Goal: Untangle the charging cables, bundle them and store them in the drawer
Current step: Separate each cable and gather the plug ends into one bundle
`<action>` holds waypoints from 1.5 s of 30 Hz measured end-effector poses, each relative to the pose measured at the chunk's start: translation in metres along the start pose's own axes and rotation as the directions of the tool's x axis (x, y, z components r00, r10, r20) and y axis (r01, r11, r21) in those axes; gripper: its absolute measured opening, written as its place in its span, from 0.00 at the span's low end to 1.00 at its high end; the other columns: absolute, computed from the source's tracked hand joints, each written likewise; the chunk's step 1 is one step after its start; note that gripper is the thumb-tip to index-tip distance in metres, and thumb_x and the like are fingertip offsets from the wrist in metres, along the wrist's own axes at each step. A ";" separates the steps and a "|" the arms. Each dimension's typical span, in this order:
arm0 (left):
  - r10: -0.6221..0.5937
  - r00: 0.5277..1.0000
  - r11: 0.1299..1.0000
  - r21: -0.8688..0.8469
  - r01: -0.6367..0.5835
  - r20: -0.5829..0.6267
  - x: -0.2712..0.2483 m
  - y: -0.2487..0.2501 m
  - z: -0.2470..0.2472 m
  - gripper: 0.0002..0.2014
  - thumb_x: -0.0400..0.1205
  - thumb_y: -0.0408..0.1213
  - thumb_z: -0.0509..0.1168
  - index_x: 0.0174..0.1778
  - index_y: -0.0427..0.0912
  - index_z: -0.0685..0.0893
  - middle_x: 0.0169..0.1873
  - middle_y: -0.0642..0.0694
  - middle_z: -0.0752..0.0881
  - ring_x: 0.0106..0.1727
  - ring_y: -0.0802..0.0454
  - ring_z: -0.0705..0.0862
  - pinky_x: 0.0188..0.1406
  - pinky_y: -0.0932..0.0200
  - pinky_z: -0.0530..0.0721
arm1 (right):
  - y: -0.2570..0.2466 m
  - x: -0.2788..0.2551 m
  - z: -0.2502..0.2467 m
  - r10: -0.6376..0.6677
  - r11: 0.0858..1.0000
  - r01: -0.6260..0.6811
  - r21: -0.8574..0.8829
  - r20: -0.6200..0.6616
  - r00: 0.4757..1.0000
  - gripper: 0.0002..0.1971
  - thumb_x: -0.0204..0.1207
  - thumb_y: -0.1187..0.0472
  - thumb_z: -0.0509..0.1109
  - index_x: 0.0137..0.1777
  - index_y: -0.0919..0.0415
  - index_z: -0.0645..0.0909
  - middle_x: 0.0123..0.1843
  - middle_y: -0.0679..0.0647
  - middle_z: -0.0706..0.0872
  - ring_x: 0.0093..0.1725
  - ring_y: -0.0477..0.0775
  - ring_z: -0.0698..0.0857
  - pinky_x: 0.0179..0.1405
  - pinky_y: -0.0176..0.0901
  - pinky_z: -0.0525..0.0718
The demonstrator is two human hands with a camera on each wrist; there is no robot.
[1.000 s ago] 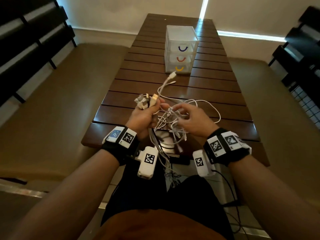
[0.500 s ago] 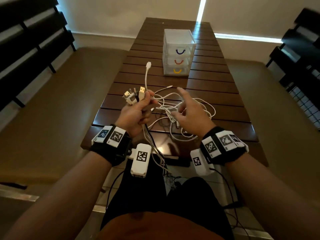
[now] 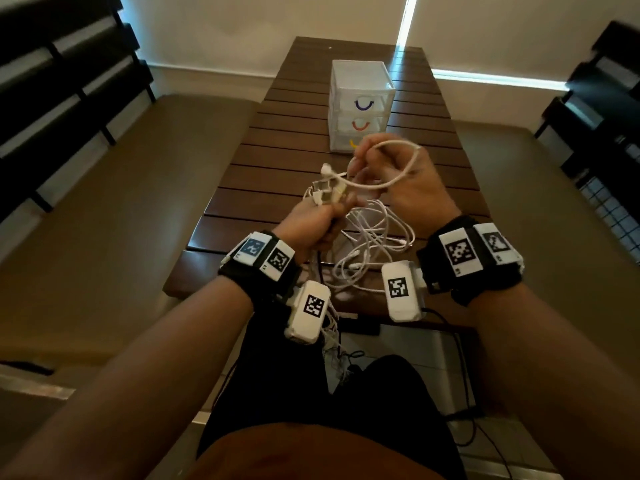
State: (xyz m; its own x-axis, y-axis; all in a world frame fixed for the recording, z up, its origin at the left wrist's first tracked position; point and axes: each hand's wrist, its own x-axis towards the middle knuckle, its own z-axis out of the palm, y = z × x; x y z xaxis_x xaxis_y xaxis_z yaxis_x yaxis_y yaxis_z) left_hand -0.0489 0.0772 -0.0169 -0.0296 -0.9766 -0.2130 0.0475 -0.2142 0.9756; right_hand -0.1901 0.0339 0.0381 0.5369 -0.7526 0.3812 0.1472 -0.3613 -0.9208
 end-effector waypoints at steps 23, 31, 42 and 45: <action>0.198 0.969 0.950 -0.214 -0.227 -0.151 -0.013 -0.006 -0.047 0.13 0.87 0.45 0.56 0.46 0.49 0.85 0.34 0.50 0.82 0.18 0.61 0.62 0.14 0.68 0.56 | 0.093 0.000 -0.073 0.305 0.690 -0.525 -0.499 -0.458 0.835 0.09 0.69 0.52 0.80 0.44 0.53 0.85 0.40 0.54 0.89 0.42 0.54 0.88 0.51 0.53 0.88; 0.344 0.933 0.935 0.131 -0.331 -0.102 -0.010 0.011 -0.022 0.09 0.87 0.33 0.58 0.48 0.36 0.83 0.29 0.56 0.83 0.18 0.68 0.75 0.19 0.78 0.69 | 0.019 0.000 -0.031 0.255 0.810 -0.220 -0.543 -0.011 0.967 0.24 0.74 0.58 0.76 0.70 0.51 0.77 0.46 0.51 0.83 0.38 0.42 0.82 0.41 0.32 0.82; 0.113 0.993 0.937 0.329 -0.118 0.035 -0.008 -0.003 -0.017 0.12 0.86 0.32 0.62 0.36 0.46 0.81 0.19 0.58 0.80 0.21 0.66 0.75 0.24 0.70 0.71 | -0.017 0.008 -0.028 -0.028 0.956 -0.022 -0.294 -0.166 0.986 0.10 0.83 0.65 0.65 0.43 0.56 0.85 0.30 0.46 0.85 0.26 0.43 0.80 0.25 0.30 0.76; 0.077 0.997 0.945 0.321 -0.064 -0.029 -0.002 -0.015 -0.020 0.09 0.85 0.33 0.62 0.41 0.43 0.84 0.30 0.48 0.82 0.29 0.56 0.77 0.27 0.64 0.73 | -0.016 0.009 -0.043 -0.060 0.957 -0.064 -0.283 -0.408 0.911 0.09 0.83 0.61 0.64 0.44 0.56 0.85 0.29 0.42 0.83 0.26 0.39 0.79 0.28 0.32 0.77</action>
State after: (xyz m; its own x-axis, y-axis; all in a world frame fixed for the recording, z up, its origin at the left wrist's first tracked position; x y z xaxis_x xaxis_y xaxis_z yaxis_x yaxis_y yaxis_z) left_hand -0.0292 0.0817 -0.0327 0.0030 -0.9903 -0.1386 -0.2737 -0.1341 0.9524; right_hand -0.2229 0.0091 0.0600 0.1411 -0.8888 0.4360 -0.1291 -0.4532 -0.8820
